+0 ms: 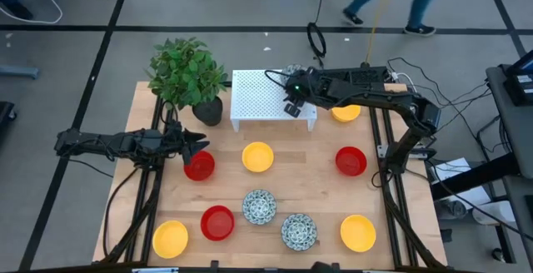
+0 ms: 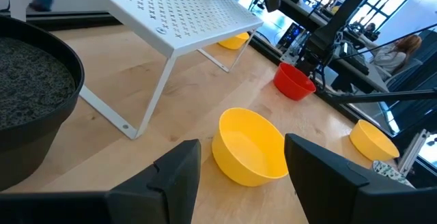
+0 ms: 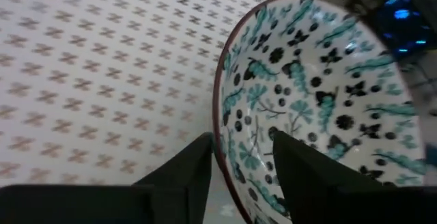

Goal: Pick & Place Mini bowls
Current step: Put the blue patterned bowl on the shelf, then stack the blue patterned bowl on the blue patterned bowl on the shelf

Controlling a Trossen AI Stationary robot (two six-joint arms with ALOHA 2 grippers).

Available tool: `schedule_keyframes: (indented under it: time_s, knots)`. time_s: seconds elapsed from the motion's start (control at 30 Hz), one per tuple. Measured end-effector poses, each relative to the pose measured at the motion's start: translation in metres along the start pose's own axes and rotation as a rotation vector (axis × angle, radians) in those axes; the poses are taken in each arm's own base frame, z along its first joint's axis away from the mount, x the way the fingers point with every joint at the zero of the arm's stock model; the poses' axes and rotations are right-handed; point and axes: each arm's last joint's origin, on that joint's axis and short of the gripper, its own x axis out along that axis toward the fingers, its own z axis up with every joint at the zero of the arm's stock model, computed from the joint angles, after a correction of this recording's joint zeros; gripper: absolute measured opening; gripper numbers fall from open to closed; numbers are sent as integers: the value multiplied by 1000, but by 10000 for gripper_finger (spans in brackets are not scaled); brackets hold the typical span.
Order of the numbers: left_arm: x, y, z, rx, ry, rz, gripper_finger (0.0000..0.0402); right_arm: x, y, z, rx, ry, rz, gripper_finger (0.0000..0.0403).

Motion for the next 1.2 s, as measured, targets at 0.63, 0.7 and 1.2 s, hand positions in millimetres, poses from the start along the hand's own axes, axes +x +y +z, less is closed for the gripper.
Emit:
schedule_keyframes:
  time_s: [0.63,0.7,1.2]
  knots:
    - [0,0,0,0,1,0,216,-86,-17,11,133,-207,104,171]
    - [0,0,0,0,0,0,216,-97,-10,9,143,-216,232,171]
    - [0,0,0,0,0,0,216,-150,76,-37,-300,-10,724,165]
